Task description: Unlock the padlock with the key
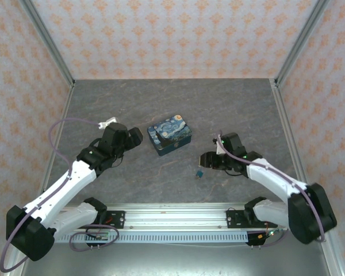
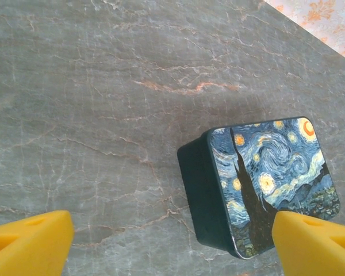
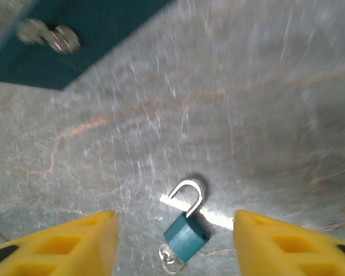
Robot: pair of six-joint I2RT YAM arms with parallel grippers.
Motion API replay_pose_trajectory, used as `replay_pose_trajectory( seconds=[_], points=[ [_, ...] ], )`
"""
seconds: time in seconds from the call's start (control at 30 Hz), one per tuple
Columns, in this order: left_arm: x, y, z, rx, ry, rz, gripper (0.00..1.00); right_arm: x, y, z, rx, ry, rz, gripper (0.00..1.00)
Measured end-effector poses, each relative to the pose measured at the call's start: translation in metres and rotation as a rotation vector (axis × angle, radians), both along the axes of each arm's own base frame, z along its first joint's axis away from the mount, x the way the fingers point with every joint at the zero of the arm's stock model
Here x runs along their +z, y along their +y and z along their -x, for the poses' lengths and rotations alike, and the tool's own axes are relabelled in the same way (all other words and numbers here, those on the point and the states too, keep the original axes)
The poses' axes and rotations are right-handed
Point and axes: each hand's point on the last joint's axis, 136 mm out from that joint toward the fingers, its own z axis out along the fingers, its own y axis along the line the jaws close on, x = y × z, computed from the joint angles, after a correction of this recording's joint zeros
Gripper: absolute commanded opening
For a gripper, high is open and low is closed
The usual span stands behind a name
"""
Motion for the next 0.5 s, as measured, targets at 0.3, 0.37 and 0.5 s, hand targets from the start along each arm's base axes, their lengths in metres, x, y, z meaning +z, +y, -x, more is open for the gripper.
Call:
replay_pose_trajectory(
  seconds=[0.3, 0.37, 0.5],
  points=[
    [0.018, 0.049, -0.008, 0.132, -0.088, -0.216, 0.99, 0.065, -0.059, -0.042, -0.267, -0.342, 0.116, 0.99],
    [0.03, 0.063, -0.011, 0.178, -0.135, -0.273, 0.99, 0.073, -0.077, -0.051, -0.335, -0.392, 0.152, 0.99],
    [0.039, 0.088, -0.017, 0.26, -0.246, -0.384, 1.0, 0.086, -0.121, -0.072, -0.492, -0.485, 0.235, 0.99]
  ],
)
